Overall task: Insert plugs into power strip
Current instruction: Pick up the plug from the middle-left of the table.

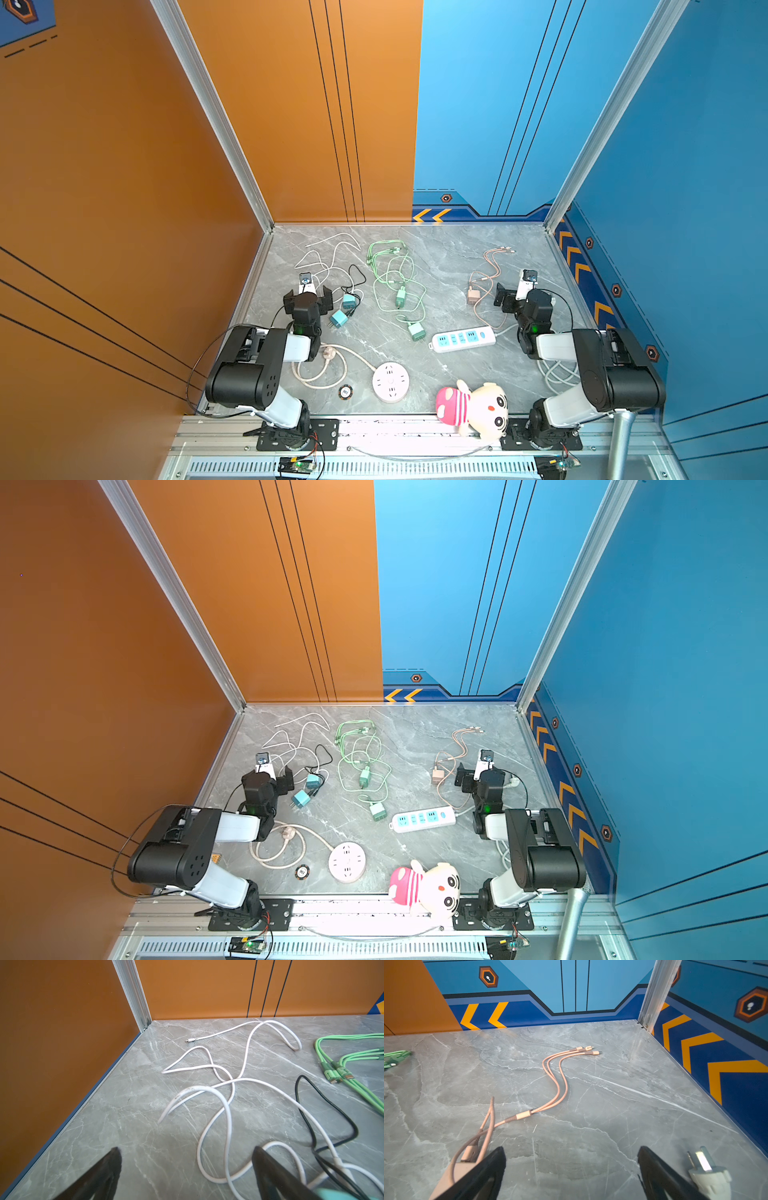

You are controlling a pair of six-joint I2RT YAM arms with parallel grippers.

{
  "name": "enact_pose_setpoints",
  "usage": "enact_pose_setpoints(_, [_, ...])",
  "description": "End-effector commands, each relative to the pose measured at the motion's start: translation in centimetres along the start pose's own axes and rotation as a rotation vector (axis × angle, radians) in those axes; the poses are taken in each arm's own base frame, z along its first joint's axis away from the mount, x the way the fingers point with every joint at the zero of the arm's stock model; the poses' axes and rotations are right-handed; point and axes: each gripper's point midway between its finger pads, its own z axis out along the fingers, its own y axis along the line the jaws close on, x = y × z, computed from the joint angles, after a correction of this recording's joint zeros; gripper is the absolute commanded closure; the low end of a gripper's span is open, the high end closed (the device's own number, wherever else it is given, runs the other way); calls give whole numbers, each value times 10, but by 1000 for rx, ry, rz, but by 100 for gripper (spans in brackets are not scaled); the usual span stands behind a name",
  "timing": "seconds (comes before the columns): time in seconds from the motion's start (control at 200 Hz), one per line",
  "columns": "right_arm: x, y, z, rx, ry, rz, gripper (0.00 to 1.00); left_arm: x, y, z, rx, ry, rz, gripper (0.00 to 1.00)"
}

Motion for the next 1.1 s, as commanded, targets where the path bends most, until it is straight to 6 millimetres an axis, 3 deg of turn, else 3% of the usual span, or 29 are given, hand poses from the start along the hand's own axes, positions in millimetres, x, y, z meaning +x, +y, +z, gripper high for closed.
enact_pose_setpoints(0.0, [-3,-10,1,94,3,18,0,-13,-5,-2,-6,-23,18,2])
enact_pose_setpoints(0.19, [-15,-9,-1,129,38,-10,0,-44,-1,-11,-49,7,50,2])
enact_pose_setpoints(0.32, [-35,-9,2,229,99,-77,0,-66,-5,-26,-20,-44,13,2])
enact_pose_setpoints(0.4, [-52,5,5,257,106,-151,0,-73,-9,-32,15,-30,-22,2])
enact_pose_setpoints(0.521, [-78,53,6,165,54,-252,0,-74,-25,-44,92,34,-30,2])
enact_pose_setpoints(0.766, [-102,131,-1,-62,61,-248,0,-45,-40,-77,129,222,11,2])
enact_pose_setpoints(0.921, [-114,159,-12,-158,26,-227,0,-17,-39,-87,117,351,-7,2])
enact_pose_setpoints(0.991, [-118,170,-17,-220,41,-195,0,5,-37,-92,109,432,33,2])
enact_pose_setpoints(1.096, [-121,185,-23,-303,104,-165,0,17,-32,-93,77,488,65,2])
